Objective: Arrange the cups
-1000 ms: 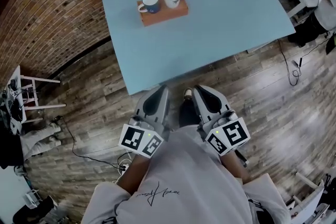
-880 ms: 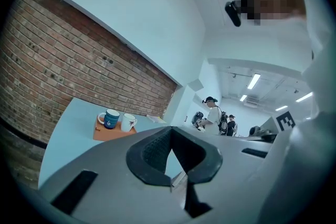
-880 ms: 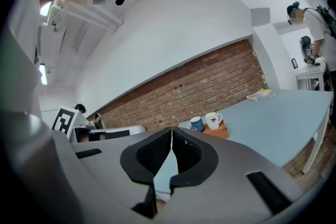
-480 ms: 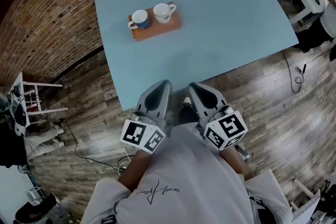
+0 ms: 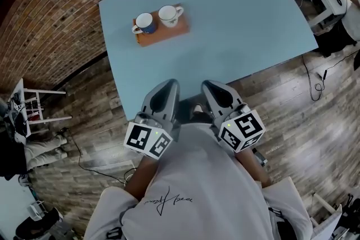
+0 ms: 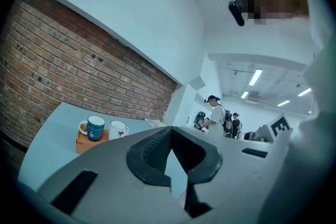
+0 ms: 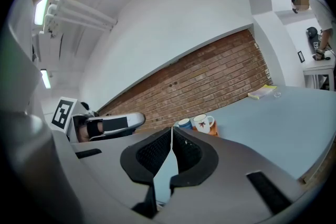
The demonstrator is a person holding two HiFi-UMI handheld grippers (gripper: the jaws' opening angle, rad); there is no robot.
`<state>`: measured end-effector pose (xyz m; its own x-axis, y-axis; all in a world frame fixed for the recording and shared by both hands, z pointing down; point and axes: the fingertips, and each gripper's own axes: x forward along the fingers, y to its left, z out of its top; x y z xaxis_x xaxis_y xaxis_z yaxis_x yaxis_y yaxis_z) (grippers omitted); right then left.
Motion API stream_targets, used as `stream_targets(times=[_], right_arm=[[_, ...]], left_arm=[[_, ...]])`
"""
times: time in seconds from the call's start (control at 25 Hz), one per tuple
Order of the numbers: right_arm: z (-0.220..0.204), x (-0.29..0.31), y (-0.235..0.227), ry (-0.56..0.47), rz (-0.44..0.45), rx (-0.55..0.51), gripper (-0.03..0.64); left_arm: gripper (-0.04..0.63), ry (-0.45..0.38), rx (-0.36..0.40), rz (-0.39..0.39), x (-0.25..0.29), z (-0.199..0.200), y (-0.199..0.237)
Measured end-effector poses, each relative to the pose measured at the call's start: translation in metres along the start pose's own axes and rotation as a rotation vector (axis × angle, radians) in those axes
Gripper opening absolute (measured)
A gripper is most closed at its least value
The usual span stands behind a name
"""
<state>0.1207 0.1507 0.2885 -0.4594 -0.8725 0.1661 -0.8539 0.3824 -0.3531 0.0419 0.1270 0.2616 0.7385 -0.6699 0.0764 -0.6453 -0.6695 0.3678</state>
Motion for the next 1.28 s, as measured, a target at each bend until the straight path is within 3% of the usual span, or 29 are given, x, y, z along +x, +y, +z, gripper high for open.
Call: stream_targets(times=[0.2,0.36,0.52,0.88,1.28], right_arm=[[0.005,0.009,-0.009,0.001,0.038,-0.037,0.021],[0.008,0.026,-0.014,0.026,0.12,-0.037,0.021],[0.013,0.047,-0.023,0.055,0.164,-0.083,0.021],[0.031,0.105,-0.041,0.1,0.359,-0.204,0.021],[0.038,0.167,-0.091,0.162,0.296,-0.323,0.021]], left_arm=[[0.009,-0.027,0.032,-0.011,0.016,0.005,0.004],[0.009,-0.058,0.034,-0.038,0.027,0.01,0.008],[0.009,-0.058,0.034,-0.029,0.038,0.009,0.021],[0.009,-0.028,0.11,0.026,0.072,0.008,0.052],[0.009,-0.033,0.13,0.144,0.126,0.003,0.083]])
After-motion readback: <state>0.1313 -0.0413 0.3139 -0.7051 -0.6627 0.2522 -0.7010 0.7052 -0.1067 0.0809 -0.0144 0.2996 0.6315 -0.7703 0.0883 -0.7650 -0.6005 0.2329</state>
